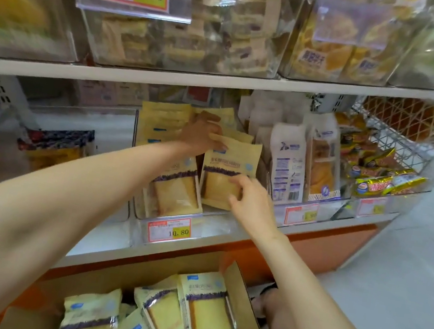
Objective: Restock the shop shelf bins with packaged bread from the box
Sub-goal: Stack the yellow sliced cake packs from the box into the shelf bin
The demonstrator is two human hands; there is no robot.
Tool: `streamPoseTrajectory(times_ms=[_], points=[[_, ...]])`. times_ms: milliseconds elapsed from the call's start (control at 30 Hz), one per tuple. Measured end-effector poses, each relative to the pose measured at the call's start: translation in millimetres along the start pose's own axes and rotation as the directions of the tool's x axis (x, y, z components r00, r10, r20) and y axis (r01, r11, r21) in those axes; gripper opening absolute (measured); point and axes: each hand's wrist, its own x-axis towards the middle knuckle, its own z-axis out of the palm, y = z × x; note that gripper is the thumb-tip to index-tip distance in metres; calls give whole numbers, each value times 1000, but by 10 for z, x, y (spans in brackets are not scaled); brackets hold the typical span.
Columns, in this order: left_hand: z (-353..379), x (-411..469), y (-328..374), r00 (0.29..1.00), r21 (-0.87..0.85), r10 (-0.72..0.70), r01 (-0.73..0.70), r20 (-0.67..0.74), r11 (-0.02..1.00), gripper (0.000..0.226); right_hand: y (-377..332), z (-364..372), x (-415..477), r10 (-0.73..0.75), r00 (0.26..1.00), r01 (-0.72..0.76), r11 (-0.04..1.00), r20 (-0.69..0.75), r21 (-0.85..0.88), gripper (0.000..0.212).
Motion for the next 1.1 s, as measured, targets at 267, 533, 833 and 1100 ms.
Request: streamPoseTrajectory(times_ms=[267,533,833,1100], points=[[-11,139,-43,1000,130,-6,5,9,992,41,-82,56,258,68,991,-57,994,112,-95,49],[-88,152,-230,999,143,-38,36,7,989,31,-115,153,362,58,983,-63,998,176,27,58],[-22,196,-248,975,203,-83,126,-204,971,34,-3,204,330,118,969,-92,988,219,-125,54],[-141,206,-452,997,66,-50,46,56,997,57,85,206,626,70,912,-24,993,405,-117,68]])
